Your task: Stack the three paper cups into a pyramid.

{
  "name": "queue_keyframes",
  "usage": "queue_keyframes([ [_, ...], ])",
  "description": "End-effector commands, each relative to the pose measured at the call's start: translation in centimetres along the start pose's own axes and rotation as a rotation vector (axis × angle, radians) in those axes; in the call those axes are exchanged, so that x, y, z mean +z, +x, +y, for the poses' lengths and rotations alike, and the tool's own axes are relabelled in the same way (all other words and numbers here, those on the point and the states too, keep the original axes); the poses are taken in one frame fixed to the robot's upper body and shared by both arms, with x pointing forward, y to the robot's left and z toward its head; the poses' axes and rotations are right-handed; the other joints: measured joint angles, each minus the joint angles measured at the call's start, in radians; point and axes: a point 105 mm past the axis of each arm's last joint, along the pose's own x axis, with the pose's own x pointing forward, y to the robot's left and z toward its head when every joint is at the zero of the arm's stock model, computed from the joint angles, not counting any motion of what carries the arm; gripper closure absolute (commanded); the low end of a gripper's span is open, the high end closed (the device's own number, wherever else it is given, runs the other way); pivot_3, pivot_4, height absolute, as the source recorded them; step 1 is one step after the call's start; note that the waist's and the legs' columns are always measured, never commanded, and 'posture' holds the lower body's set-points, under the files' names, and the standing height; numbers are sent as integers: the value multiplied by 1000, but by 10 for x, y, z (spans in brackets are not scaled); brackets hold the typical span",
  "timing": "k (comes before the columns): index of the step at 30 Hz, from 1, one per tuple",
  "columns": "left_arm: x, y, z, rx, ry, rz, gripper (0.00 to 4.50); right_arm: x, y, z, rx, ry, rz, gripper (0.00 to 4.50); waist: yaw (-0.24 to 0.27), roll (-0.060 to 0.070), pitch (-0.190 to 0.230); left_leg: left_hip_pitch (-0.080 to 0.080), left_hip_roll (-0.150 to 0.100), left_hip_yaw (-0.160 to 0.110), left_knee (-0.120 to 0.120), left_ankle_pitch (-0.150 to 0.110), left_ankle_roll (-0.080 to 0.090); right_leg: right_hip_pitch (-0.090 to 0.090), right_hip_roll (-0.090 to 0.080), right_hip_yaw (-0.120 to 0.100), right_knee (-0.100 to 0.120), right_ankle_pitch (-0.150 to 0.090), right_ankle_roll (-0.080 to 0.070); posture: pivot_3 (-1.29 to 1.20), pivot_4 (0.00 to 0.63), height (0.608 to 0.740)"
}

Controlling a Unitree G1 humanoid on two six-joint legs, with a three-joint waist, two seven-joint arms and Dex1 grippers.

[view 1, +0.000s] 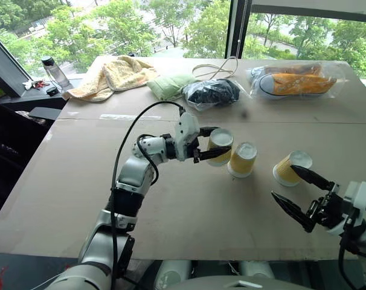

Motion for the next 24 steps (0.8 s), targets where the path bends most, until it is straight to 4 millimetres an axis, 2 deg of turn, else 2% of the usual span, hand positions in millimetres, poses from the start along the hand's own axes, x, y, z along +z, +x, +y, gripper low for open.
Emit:
queue_keyframes([
  [1, 0, 5, -3, -22, 22, -9, 2034, 10, -3, 0, -14, -51, -31, 0, -1, 0, 0, 0, 0, 0, 0, 0, 0, 0, 0, 0, 0, 0, 0, 0, 150, 740],
  [10, -10, 13, -5, -20, -19, -11, 2034, 12, -3, 1, -24, -56, -28, 0, -1, 0, 0, 0, 0, 0, 0, 0, 0, 0, -2, 0, 0, 0, 0, 0, 150, 740],
  [14, -18, 12, -7, -25, -9, 15, 2034, 13, -3, 1, -21, -57, -27, 0, -1, 0, 0, 0, 0, 0, 0, 0, 0, 0, -1, 1, 0, 0, 0, 0, 150, 740],
  [19, -18, 13, -4, 9, -32, -28, 2034, 13, -2, 1, -18, -57, -29, 0, -1, 0, 0, 0, 0, 0, 0, 0, 0, 0, -2, 1, 0, 0, 0, 0, 150, 740],
  [24, -27, 12, -10, 2, -65, -24, 2034, 13, -2, 0, -17, -58, -29, 0, -1, 0, 0, 0, 0, 0, 0, 0, 0, 0, -4, 1, 0, 0, 0, 0, 150, 740],
])
